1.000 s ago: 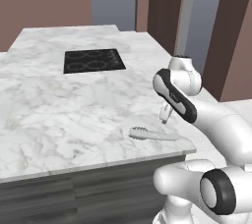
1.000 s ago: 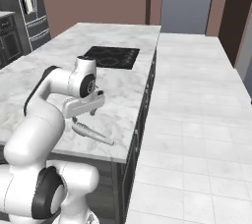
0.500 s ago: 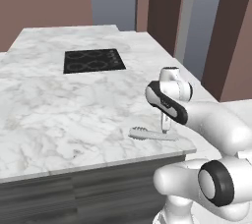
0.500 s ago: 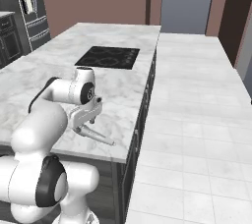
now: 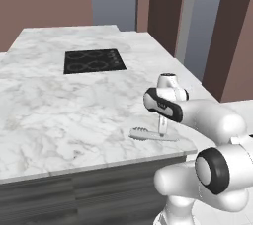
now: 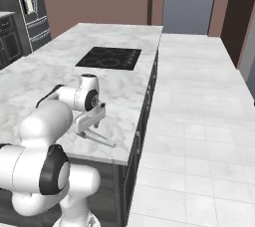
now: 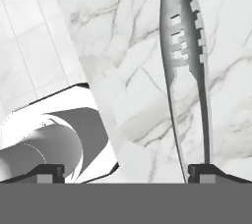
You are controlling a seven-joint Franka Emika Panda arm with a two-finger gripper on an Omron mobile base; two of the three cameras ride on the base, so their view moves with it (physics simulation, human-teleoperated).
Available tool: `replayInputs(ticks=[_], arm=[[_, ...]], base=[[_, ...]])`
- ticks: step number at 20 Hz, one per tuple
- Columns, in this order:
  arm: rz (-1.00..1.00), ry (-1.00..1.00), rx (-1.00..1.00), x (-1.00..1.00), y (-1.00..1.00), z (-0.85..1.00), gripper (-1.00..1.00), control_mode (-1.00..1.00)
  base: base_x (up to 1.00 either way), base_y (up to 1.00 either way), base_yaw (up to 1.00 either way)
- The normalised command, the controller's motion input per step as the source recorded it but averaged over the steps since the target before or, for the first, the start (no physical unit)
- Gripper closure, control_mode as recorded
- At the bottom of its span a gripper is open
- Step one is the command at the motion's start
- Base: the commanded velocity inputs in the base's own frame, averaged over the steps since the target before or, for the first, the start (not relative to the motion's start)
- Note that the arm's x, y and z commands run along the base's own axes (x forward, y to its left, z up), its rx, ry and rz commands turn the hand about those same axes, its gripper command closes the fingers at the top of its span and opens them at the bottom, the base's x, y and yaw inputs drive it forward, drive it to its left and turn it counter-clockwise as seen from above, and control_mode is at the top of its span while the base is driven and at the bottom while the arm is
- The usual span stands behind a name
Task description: Pick up the tongs from the counter and place them near the plate next to the oven.
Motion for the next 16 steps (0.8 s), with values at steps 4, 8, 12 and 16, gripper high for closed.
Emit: replayInputs(ticks=[4, 8, 12, 16], arm=[[-0.01, 0.00, 0.00, 0.33, 0.00, -0.27, -1.00, -1.00], [0.00, 0.00, 0.00, 0.15, 0.00, -0.24, -1.00, -1.00], [0.00, 0.00, 0.00, 0.03, 0.00, -0.28, -1.00, -1.00], [0.00, 0.00, 0.00, 0.09, 0.00, -0.27, -1.00, -1.00]], base=[[0.00, 0.00, 0.00], [0.00, 0.00, 0.00], [0.00, 0.00, 0.00], [0.00, 0.00, 0.00]])
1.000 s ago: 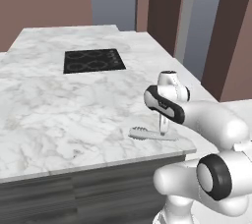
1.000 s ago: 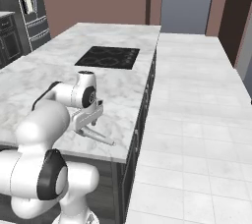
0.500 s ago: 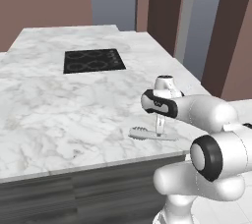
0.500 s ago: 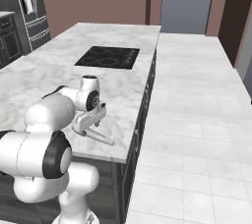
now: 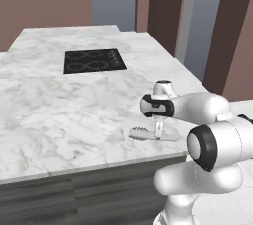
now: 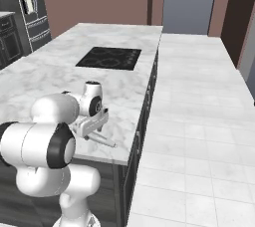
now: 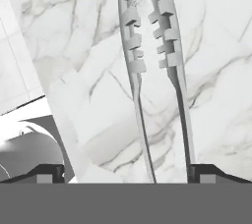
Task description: Pick up the tongs from the counter and place them near the plate next to the oven.
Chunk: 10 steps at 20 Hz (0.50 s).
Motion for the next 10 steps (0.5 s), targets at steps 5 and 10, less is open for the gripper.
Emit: replayInputs(ticks=[5, 10], arm=[[0.00, 0.00, 0.00, 0.20, 0.00, -0.19, -1.00, -1.00], [0.00, 0.00, 0.00, 0.15, 0.00, -0.13, -1.00, -1.00]], base=[[0.00, 0.00, 0.00], [0.00, 0.00, 0.00]])
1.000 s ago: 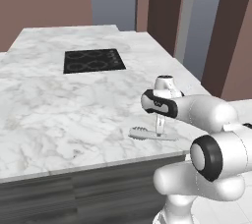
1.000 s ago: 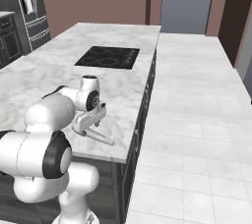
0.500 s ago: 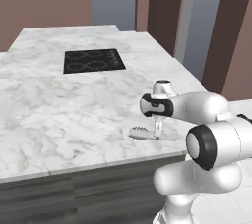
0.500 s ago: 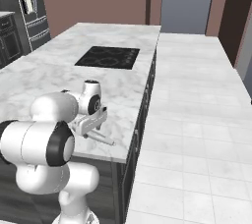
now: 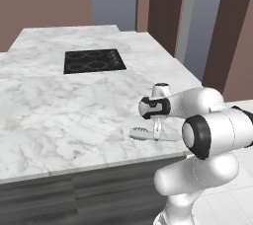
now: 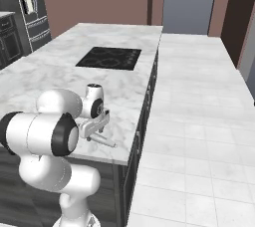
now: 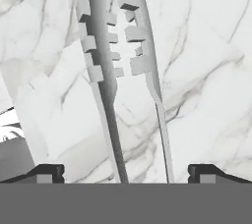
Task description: Pick up the tongs from the counter and place them near the plate next to the oven.
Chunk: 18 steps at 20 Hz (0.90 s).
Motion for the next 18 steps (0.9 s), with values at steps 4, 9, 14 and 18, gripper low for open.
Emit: replayInputs(ticks=[4, 9, 14, 18], arm=[[0.00, 0.00, 0.00, 0.11, 0.00, -0.22, -1.00, -1.00], [0.00, 0.00, 0.00, 0.06, 0.00, -0.28, -1.00, -1.00], [0.00, 0.00, 0.00, 0.01, 0.00, -0.28, -1.00, -1.00], [0.00, 0.00, 0.00, 0.00, 0.00, -0.37, 1.00, -1.00]], base=[[0.00, 0.00, 0.00], [0.00, 0.00, 0.00], [0.00, 0.00, 0.00], [0.00, 0.00, 0.00]])
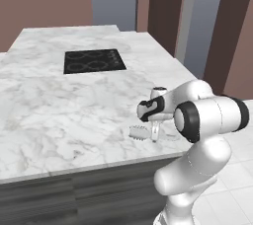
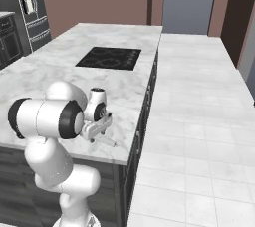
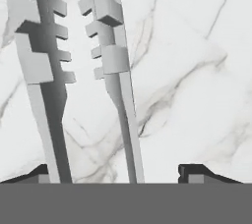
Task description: Pick up the tongs from the counter and place them near the plate next to the oven.
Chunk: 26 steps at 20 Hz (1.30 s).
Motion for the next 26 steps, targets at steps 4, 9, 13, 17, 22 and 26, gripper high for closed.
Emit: replayInputs(ticks=[4, 9, 13, 17, 22, 26], arm=[[0.00, 0.00, 0.00, 0.00, 0.03, -0.34, 1.00, -1.00], [0.00, -0.01, 0.00, -0.12, 0.00, -0.16, 1.00, -1.00], [-0.02, -0.22, 0.00, -0.30, -0.02, 0.26, 1.00, -1.00], [-0.07, -0.23, 0.01, -0.33, -0.14, 0.61, 1.00, -1.00], [-0.08, -0.15, 0.01, -0.22, -0.24, 0.73, 1.00, -1.00], [-0.08, -0.11, 0.00, -0.13, -0.22, 0.79, 1.00, -1.00]], base=[[0.00, 0.00, 0.00], [0.00, 0.00, 0.00], [0.00, 0.00, 0.00], [0.00, 0.00, 0.00], [0.00, 0.00, 0.00], [0.00, 0.00, 0.00]])
